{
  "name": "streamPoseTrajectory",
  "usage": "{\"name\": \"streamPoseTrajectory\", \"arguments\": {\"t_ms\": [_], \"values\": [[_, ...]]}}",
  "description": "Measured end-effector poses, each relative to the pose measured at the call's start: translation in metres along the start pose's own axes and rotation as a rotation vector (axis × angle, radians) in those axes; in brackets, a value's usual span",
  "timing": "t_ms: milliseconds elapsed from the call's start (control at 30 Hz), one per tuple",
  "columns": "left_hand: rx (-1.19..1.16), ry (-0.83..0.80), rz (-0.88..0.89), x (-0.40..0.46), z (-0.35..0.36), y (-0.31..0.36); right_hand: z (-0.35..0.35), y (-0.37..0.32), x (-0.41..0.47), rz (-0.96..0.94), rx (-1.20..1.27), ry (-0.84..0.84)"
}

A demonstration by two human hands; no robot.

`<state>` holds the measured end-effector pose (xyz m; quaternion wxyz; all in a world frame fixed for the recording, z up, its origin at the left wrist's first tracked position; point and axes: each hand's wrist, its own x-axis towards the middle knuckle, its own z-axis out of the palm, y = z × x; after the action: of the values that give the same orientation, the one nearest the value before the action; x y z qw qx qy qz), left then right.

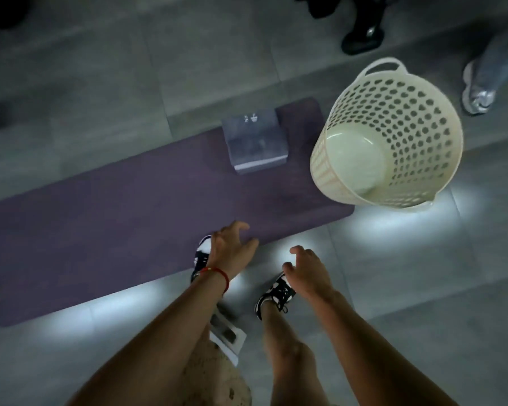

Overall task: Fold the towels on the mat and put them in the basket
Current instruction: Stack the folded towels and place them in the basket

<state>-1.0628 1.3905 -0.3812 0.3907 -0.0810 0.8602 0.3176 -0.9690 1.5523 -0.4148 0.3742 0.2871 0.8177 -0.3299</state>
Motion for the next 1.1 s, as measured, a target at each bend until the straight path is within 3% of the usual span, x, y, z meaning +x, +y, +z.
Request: {"name": "streamPoseTrajectory", "arguments": {"t_ms": [300, 567, 867, 1100], "values": [[-0.213, -0.006, 0.009, -0.013, -0.074, 0.048, -0.1, -0.072, -0.041, -0.056, -0.037, 0.028], [-0.306, -0.089, -0.176, 0.027, -0.082, 0.054, -0.155, -0.087, 0.005, -0.051, -0.007, 0.094], [-0.605, 0.104, -0.318, 0.168, -0.023, 0.028, -0.147, -0.071, 0.224, 0.008, 0.127, -0.034], [-0.595, 0.263, -0.382, 0.358, 0.036, -0.013, -0.094, -0.044, 0.418, 0.052, 0.405, 0.031]]}}
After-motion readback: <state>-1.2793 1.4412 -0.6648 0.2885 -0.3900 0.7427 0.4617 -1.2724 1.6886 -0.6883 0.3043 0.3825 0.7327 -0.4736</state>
